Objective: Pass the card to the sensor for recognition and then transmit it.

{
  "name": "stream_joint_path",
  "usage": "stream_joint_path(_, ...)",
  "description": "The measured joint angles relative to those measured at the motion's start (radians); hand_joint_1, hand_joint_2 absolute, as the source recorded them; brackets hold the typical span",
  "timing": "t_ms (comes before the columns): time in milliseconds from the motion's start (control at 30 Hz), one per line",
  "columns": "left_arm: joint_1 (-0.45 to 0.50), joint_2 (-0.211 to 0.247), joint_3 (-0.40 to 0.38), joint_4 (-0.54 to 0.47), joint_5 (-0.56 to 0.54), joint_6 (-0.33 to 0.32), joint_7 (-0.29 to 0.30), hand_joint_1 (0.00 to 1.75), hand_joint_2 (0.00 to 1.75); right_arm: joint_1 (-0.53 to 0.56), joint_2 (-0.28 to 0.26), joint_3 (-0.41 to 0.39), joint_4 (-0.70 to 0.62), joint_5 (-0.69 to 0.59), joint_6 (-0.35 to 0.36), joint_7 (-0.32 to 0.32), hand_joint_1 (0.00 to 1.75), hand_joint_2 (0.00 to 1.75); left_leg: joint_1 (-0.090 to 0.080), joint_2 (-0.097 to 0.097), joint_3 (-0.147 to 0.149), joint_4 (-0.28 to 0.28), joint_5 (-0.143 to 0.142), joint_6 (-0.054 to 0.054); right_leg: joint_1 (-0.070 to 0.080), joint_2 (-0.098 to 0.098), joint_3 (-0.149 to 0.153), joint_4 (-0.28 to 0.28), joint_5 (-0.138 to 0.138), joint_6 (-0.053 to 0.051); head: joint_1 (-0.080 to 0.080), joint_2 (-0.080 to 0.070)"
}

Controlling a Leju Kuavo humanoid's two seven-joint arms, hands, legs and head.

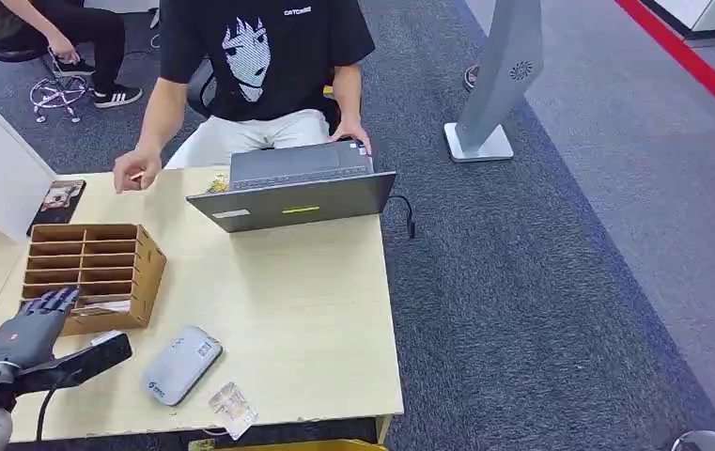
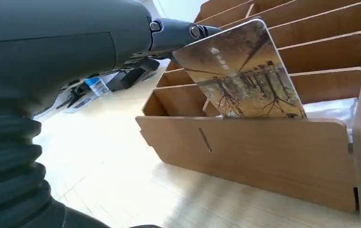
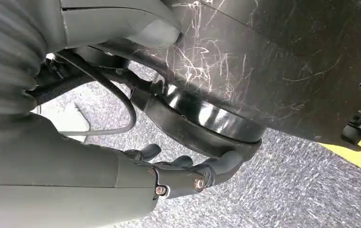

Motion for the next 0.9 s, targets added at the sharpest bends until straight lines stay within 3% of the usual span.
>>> stream_joint_path(167,-0.001,-0.009,0.0,0.002,-0.018,0.028,-0.009,0.0,1.75,-0.014,-0.01,0.031,0.002,-0.038,-0.006,0.003,0.0,1.75,0.0,0.0,0.0,0.0,0.0,0.0,0.0,0.0,0.0,0.0,0.0,0.0,0.0,0.0)
stream_joint_path(333,-0.002,-0.02,0.0,0.002,-0.038,0.06,-0.018,0.0,1.75,-0.03,-0.025,0.081,0.002,-0.071,-0.059,0.014,0.0,1.75,0.0,0.0,0.0,0.0,0.0,0.0,0.0,0.0,0.0,0.0,0.0,0.0,0.0,0.0)
stream_joint_path(900,-0.002,-0.029,0.0,0.002,-0.045,0.07,-0.021,0.0,1.75,-0.049,-0.045,0.142,-0.002,-0.09,-0.105,0.021,0.0,1.75,0.0,0.0,0.0,0.0,0.0,0.0,0.0,0.0,0.0,0.0,0.0,0.0,0.0,0.0)
